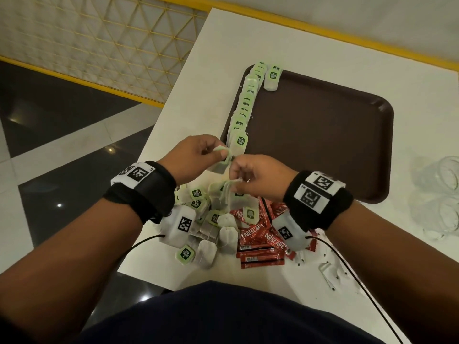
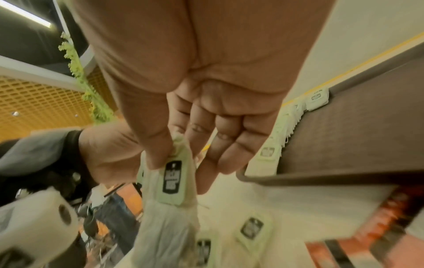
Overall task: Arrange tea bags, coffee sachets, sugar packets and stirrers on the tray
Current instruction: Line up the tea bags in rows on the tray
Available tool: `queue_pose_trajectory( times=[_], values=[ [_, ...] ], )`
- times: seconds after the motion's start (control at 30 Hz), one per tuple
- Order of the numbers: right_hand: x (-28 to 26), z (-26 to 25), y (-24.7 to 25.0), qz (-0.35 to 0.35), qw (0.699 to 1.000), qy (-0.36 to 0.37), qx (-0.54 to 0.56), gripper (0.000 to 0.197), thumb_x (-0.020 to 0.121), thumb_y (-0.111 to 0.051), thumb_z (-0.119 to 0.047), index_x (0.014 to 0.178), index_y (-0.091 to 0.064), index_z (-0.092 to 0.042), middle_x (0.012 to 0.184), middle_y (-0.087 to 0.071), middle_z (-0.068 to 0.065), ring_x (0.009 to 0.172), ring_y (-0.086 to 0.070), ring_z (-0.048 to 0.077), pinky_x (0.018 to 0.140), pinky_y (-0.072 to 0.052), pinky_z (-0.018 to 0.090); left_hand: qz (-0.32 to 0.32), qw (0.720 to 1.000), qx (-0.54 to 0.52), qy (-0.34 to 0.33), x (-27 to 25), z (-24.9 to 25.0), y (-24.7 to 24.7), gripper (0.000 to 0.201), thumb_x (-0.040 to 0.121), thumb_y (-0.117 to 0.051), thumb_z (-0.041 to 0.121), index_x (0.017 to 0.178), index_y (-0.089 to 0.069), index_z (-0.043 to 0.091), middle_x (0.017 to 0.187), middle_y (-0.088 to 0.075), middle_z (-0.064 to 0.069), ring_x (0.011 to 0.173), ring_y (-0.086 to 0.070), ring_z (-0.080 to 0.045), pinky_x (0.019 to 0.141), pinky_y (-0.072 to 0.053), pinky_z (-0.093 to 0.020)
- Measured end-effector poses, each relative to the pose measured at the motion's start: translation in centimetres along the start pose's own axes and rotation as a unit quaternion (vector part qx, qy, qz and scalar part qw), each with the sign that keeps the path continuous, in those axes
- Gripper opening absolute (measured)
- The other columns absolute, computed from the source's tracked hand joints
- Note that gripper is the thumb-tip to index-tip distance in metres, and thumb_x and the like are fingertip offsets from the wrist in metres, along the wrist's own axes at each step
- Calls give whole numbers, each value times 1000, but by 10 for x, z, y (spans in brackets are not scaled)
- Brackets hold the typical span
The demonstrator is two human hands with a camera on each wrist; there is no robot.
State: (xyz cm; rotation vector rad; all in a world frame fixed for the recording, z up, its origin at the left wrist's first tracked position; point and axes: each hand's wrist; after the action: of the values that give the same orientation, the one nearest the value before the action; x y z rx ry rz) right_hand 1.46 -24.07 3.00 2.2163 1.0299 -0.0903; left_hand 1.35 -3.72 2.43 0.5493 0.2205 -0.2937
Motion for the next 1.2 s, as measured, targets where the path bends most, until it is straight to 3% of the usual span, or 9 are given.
queue_pose_trajectory(
  times=[0.13,0.23,0.3,0.4,0.57,0.73,0.93,1.07,1.2],
  values=[
    [7,-2,25,43,995,-1,86,16,85,-74,-16,95,-63,-12,85,-70,9,69,-62,20,71,-53,35,-52,994,-92,19,17,12,-9,24,104,-44,24,106,-56,4,89,-55,-8,79,-52,-16,72,-47,-35],
    [14,5,42,97,990,-17,103,18,83,-76,-14,95,-65,-9,90,-69,17,80,-65,33,77,-54,41,-69,982,-174,31,28,25,-13,26,107,-35,26,109,-51,5,92,-53,-10,71,-54,-7,63,-49,-23],
    [19,9,53,136,986,-40,89,18,82,-76,-16,96,-65,-12,91,-68,18,78,-64,32,78,-54,40,-104,961,-247,63,37,30,-13,33,106,-35,34,119,-50,8,103,-62,-11,82,-66,-5,68,-57,-26],
    [28,14,68,185,979,-54,66,18,82,-76,-17,96,-66,-12,84,-66,8,67,-57,16,72,-51,33,-160,908,-369,113,54,32,-11,51,96,-52,38,139,-43,14,131,-59,-18,111,-65,-31,87,-57,-47],
    [45,22,87,218,970,-71,75,21,80,-78,-17,98,-68,-9,95,-69,13,82,-65,26,80,-54,35,-167,924,-335,77,80,33,-12,59,81,-62,5,136,-41,9,131,-56,-22,114,-64,-32,92,-55,-46],
    [60,36,91,311,933,-106,145,33,78,-80,-25,103,-63,-11,86,-67,4,66,-59,4,62,-48,18,-102,935,-336,37,108,34,-11,36,92,-56,-8,121,-51,13,117,-63,-13,110,-65,-27,91,-57,-42],
    [71,52,86,296,895,-176,283,18,82,-77,-20,89,-64,-10,80,-71,5,66,-69,12,60,-50,24,-33,944,-329,19,138,20,-9,39,88,-64,-5,121,-49,10,119,-64,-16,111,-64,-32,90,-56,-48],
    [86,59,87,319,869,-178,333,13,83,-76,-13,80,-63,-17,71,-67,-4,62,-65,8,62,-49,25,-52,934,-352,22,156,20,-10,43,92,-61,-1,131,-44,2,124,-62,-20,112,-64,-33,90,-56,-45],
    [99,65,93,316,873,-168,331,12,85,-74,-14,84,-62,-17,77,-67,0,68,-65,14,64,-50,27,-50,915,-398,50,171,24,-9,32,100,-52,9,131,-45,5,123,-61,-17,107,-65,-27,86,-58,-38]
  ],
)
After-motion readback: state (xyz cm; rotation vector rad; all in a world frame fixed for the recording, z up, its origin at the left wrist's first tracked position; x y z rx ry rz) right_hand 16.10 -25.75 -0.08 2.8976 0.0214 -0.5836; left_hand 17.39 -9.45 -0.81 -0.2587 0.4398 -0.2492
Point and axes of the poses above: each hand's wrist, its own x-axis towards the middle knuckle, its own y-axis out of the back of the hand, z = x × y
